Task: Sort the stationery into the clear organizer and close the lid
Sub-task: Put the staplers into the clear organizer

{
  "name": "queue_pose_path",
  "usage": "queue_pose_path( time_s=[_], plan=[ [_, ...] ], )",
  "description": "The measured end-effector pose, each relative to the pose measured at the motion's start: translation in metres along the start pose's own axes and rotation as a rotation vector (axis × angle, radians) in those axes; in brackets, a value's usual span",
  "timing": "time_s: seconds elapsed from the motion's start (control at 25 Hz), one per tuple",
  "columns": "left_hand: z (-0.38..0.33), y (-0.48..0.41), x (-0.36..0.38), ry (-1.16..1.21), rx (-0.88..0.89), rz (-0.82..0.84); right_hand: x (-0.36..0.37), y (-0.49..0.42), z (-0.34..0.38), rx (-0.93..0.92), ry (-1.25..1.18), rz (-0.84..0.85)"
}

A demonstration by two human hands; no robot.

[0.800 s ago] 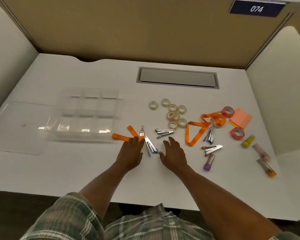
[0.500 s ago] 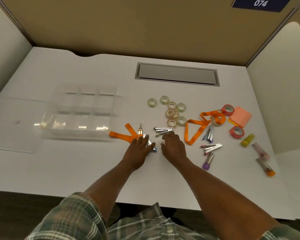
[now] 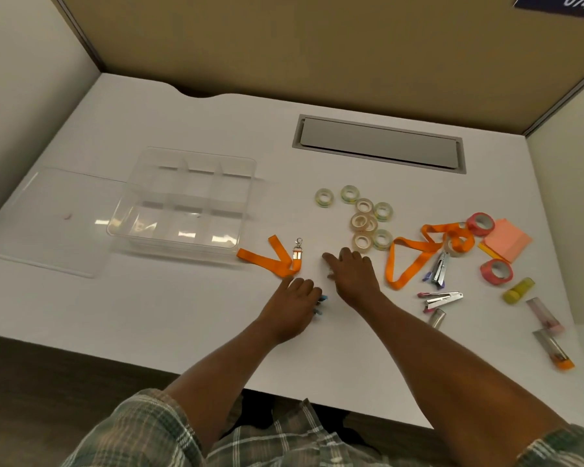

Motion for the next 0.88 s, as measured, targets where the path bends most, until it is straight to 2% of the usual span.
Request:
queue_pose_path(
  time_s=[0.12, 0.2, 0.28, 0.44, 0.56, 0.72, 0.88],
  plan=[
    [0.016, 0.009, -0.01, 0.379, -0.266, -0.097, 0.007, 0.002, 0.004, -0.009, -0.031, 0.013],
    [0.026, 0.016, -0.018, 0.726, -0.471, -0.157, 0.008, 0.008, 0.01, 0.022, -0.15, 0.046],
    [0.034, 0.023, -0.027, 1.0, -0.683, -0.128, 0.009, 0.013, 0.019, 0.081, -0.316, 0.061],
    [0.055, 0.044, -0.043, 1.327, -0.926, -0.024, 0.0, 0.012, 0.043, 0.307, -0.801, 0.058],
    [0.076, 0.062, -0.055, 1.582, -1.06, -0.079, -0.02, -0.002, 0.076, 0.495, -1.319, 0.172],
    [0.121, 0.08, -0.079, 1.724, -1.074, -0.259, -0.053, -0.036, 0.132, 0.564, -1.681, 0.237],
    [0.177, 0.086, -0.105, 1.637, -1.088, -0.376, -0.078, -0.074, 0.191, 0.537, -1.733, 0.281]
  ],
)
Point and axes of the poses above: each hand's wrist, its own y-axis away from the middle knuckle, its own x-axis out of the palm, z = x × y, the point moved 3 cm from there along -y, towards the middle knuckle
